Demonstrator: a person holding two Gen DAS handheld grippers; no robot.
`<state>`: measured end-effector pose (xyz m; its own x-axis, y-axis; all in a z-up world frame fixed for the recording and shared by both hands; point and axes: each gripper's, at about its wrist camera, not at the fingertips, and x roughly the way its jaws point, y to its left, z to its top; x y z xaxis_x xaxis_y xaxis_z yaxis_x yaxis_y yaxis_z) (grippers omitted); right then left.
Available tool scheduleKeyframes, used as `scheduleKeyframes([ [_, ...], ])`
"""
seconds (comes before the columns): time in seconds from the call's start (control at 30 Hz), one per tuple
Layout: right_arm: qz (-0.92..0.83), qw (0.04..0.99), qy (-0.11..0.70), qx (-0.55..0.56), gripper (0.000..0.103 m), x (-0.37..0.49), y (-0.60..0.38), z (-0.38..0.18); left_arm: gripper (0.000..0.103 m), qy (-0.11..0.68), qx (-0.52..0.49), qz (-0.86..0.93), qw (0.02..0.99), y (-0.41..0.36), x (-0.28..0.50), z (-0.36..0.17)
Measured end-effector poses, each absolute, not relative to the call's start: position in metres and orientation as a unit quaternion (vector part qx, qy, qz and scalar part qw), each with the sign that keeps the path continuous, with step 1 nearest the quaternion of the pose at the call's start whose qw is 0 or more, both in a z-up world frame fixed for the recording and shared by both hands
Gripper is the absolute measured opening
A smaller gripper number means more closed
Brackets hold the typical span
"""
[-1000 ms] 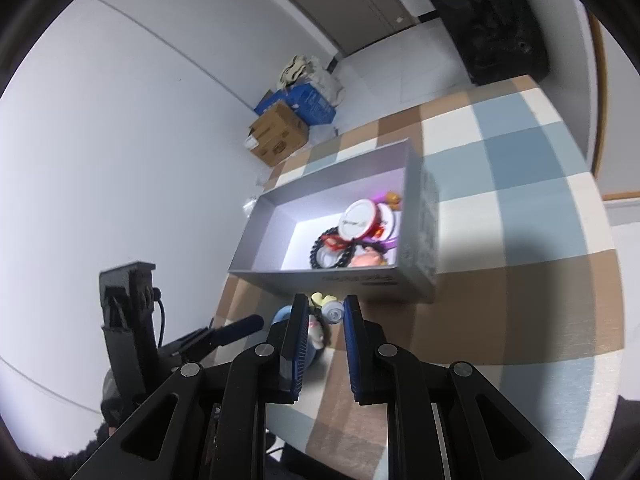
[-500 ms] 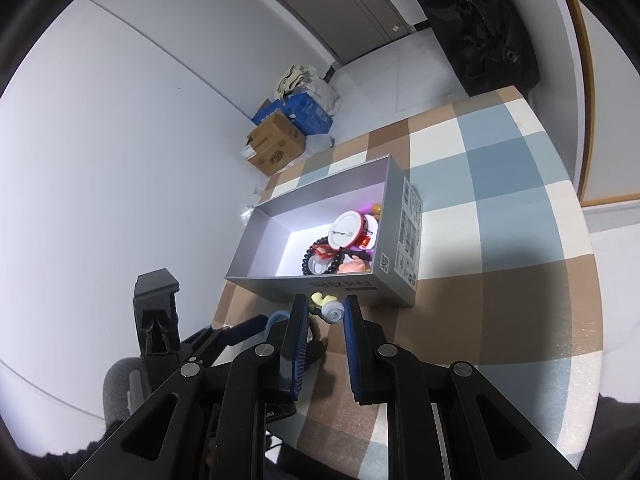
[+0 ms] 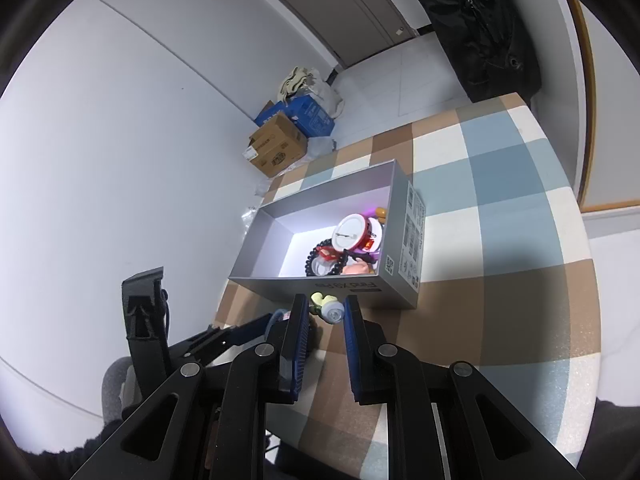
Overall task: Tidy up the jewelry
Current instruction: 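Grasp the light blue ring holder with the left tool and lift it, then lower the blue ring holder into the box and open the left tool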
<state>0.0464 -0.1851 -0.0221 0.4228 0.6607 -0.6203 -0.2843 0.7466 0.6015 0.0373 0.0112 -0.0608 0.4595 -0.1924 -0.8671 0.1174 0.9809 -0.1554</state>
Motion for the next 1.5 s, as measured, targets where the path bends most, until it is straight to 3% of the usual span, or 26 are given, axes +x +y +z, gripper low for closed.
scheduleKeyframes([
  [1.1, 0.308, 0.831, 0.418, 0.200, 0.016, 0.083, -0.159, 0.006, 0.056, 0.411, -0.176, -0.149, 0.882, 0.037, 0.068, 0.002],
  [1.5, 0.307, 0.832, 0.424, 0.186, 0.016, 0.110, -0.148, 0.005, 0.056, 0.419, -0.152, -0.127, 0.886, 0.031, 0.095, -0.008],
])
